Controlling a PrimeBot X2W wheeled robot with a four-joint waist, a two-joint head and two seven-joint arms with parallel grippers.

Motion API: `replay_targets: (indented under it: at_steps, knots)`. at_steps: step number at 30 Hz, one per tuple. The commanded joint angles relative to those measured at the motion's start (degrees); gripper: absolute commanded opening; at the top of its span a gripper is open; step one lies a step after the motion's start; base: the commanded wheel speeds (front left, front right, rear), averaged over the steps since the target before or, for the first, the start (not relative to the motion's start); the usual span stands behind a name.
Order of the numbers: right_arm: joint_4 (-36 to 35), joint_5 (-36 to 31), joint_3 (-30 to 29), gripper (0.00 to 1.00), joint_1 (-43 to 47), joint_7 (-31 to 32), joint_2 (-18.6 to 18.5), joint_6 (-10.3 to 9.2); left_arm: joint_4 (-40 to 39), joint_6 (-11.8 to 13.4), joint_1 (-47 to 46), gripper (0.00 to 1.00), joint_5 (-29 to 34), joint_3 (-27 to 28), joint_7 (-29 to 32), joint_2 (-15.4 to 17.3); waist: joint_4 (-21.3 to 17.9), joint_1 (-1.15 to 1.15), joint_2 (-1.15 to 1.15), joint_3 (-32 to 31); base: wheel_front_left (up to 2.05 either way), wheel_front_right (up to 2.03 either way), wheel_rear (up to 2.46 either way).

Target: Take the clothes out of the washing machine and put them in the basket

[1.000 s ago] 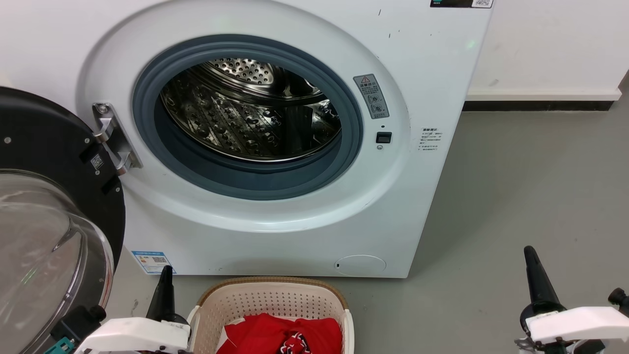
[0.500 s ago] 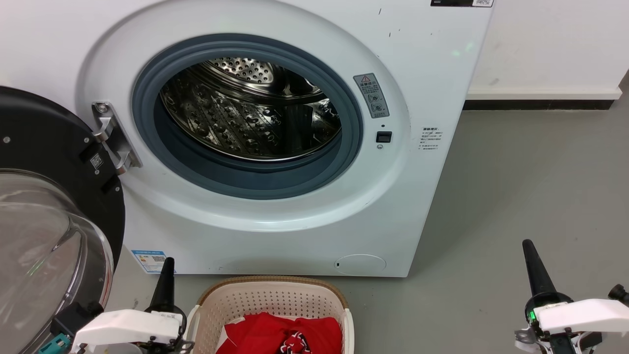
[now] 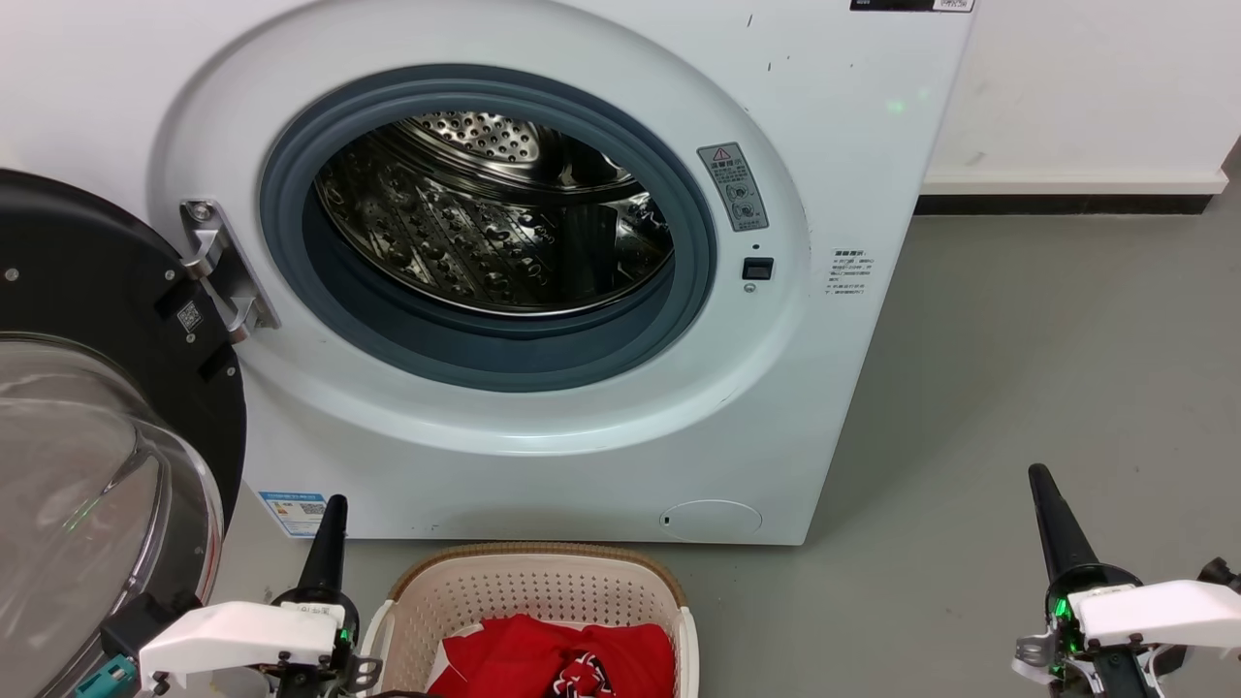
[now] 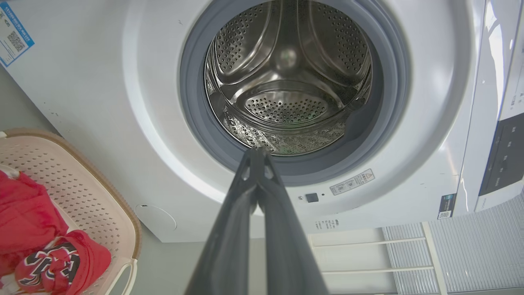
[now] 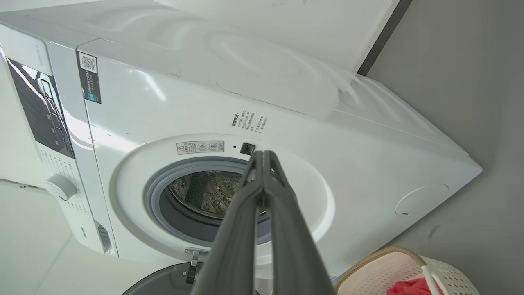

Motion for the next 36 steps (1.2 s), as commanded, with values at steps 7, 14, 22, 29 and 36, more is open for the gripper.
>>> replay_targets:
  at_steps: [7,14,22,29,36]
  knots:
    - [0.4,4.7,-0.3,0.00,-1.8,1.2,-0.3,-0.01,0.2,-0.6,-1.7,0.00,-4.7,0.3,1.2,0.0,0.0,0.00,0.00,0.1,0.00,0.00,0.00]
    - [0.8,8.1,-0.4,0.00,-2.4,2.1,-0.3,-0.01,0.6,-1.0,-2.2,0.00,-8.2,0.5,2.0,-0.1,0.0,0.00,0.00,0.2,0.00,0.00,0.00]
    - [1.3,11.8,-0.6,0.00,-3.0,3.1,-0.2,-0.01,1.0,-1.3,-2.8,0.00,-12.1,0.7,3.0,-0.1,0.0,0.00,0.00,0.3,0.00,0.00,0.00]
    - [1.7,14.8,-0.8,0.00,-3.5,3.9,-0.1,-0.01,1.4,-1.6,-3.3,0.00,-15.2,0.9,3.6,-0.1,0.0,0.00,0.00,0.3,0.00,0.00,0.00]
    - [2.0,17.7,-1.0,0.00,-4.0,4.7,-0.1,-0.02,1.7,-1.9,-3.8,0.00,-18.2,1.1,4.4,-0.1,0.0,0.00,0.00,0.4,0.00,0.00,0.00]
